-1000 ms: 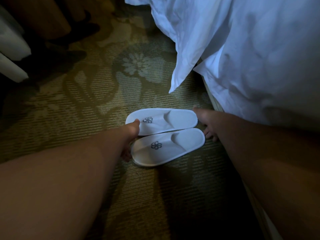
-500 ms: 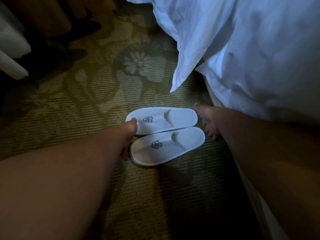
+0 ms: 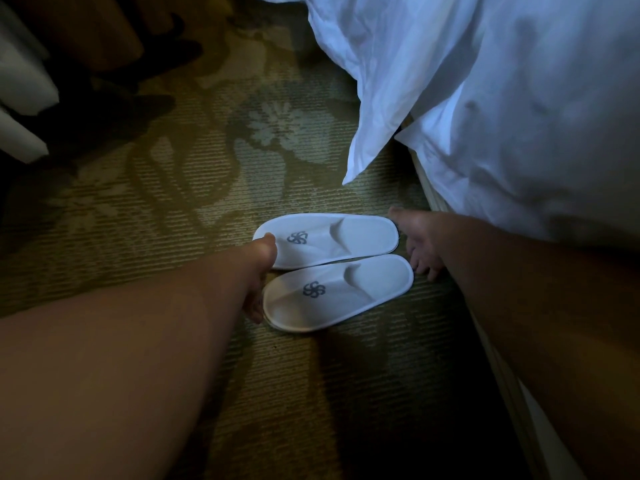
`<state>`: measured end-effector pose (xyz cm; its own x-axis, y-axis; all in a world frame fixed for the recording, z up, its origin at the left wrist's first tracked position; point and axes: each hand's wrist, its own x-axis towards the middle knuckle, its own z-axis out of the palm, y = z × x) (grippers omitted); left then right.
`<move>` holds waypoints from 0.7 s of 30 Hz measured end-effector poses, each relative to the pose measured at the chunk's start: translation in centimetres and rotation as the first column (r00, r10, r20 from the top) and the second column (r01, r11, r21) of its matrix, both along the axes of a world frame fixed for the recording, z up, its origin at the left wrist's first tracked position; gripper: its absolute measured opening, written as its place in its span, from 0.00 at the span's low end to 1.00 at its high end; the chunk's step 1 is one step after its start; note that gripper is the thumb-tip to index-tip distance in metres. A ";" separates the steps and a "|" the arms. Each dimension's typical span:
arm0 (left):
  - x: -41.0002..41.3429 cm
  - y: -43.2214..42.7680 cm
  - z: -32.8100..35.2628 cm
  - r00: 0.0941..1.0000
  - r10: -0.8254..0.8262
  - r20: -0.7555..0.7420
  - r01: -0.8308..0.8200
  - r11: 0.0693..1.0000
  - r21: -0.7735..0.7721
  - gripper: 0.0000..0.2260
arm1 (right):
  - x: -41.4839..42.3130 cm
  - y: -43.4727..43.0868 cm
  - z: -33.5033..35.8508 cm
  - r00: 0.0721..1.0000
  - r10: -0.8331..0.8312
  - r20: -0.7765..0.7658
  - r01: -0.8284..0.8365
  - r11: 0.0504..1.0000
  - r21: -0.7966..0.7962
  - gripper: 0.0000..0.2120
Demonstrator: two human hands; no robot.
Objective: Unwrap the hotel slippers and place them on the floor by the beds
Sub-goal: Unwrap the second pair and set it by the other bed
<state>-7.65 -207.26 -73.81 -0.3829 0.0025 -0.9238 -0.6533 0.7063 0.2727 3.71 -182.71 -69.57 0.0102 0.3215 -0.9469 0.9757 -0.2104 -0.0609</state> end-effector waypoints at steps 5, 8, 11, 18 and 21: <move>-0.3 -0.4 -1.1 0.999 -0.045 -0.003 0.045 0.999 0.022 0.36 | 0.1 -0.1 -0.4 1.000 0.006 -0.007 -0.005 1.000 0.024 0.47; -0.7 -0.2 -1.3 0.996 -0.089 0.031 0.088 0.996 0.025 0.39 | 0.2 -0.1 -0.5 1.000 0.002 -0.016 -0.002 1.000 0.031 0.47; -1.1 -0.6 -1.5 0.994 -0.093 0.061 0.091 0.995 0.031 0.41 | 0.1 0.0 -0.6 1.000 0.000 -0.012 0.000 1.000 0.011 0.48; -1.2 0.3 -0.8 0.991 -0.119 0.063 0.120 0.993 -0.021 0.43 | 0.3 0.0 -1.0 1.000 0.015 -0.002 -0.015 1.000 0.016 0.50; -1.4 0.1 -0.7 0.990 -0.120 0.081 0.120 0.993 -0.005 0.44 | 0.3 -0.1 -1.0 1.000 0.010 -0.008 -0.010 1.000 0.001 0.50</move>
<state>-9.06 -207.13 -74.54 -0.3049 0.0347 -0.9517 -0.5832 0.7833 0.2154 4.04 -182.78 -70.58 -0.0006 0.3227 -0.9465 0.9773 -0.2003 -0.0689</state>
